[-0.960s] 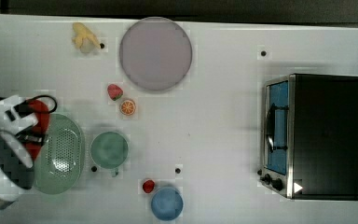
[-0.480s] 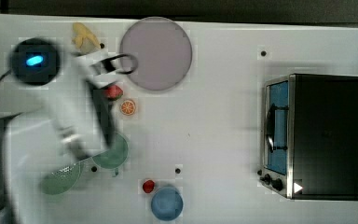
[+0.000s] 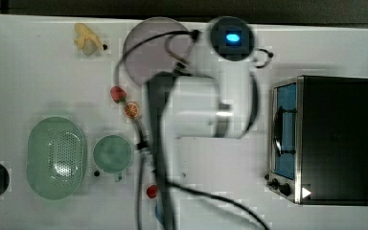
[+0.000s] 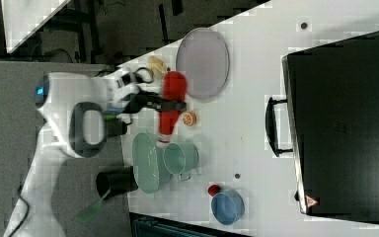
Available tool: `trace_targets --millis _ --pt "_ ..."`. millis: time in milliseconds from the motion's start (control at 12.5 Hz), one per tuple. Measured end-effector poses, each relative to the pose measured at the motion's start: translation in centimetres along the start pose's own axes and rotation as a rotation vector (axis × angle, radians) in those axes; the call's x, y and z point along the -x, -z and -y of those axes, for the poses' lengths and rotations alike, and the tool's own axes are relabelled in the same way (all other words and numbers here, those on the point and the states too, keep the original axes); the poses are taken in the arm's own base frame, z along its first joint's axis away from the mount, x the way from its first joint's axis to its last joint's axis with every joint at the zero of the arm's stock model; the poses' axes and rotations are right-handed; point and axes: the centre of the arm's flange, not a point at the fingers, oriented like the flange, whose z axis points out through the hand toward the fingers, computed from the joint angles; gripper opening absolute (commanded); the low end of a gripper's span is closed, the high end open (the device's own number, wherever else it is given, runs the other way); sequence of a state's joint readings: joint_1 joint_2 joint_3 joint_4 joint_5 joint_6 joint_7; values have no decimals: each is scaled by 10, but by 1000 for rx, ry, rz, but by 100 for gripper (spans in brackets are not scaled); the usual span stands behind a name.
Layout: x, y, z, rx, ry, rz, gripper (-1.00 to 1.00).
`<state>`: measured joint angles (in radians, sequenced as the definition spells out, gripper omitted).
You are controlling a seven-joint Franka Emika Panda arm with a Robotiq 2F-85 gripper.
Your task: Pick ketchup from strainer and place it on the table
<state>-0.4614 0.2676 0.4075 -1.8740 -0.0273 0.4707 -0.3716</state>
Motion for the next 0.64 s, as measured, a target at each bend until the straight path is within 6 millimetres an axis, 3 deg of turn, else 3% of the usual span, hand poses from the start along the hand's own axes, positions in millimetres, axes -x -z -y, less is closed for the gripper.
trace_targets --millis 160,320,640 --pt "-13 -25 -49 10 -71 12 18" --pt "-8 -55 -78 13 -114 22 18" --pt "25 -130 -78 13 -87 55 18"
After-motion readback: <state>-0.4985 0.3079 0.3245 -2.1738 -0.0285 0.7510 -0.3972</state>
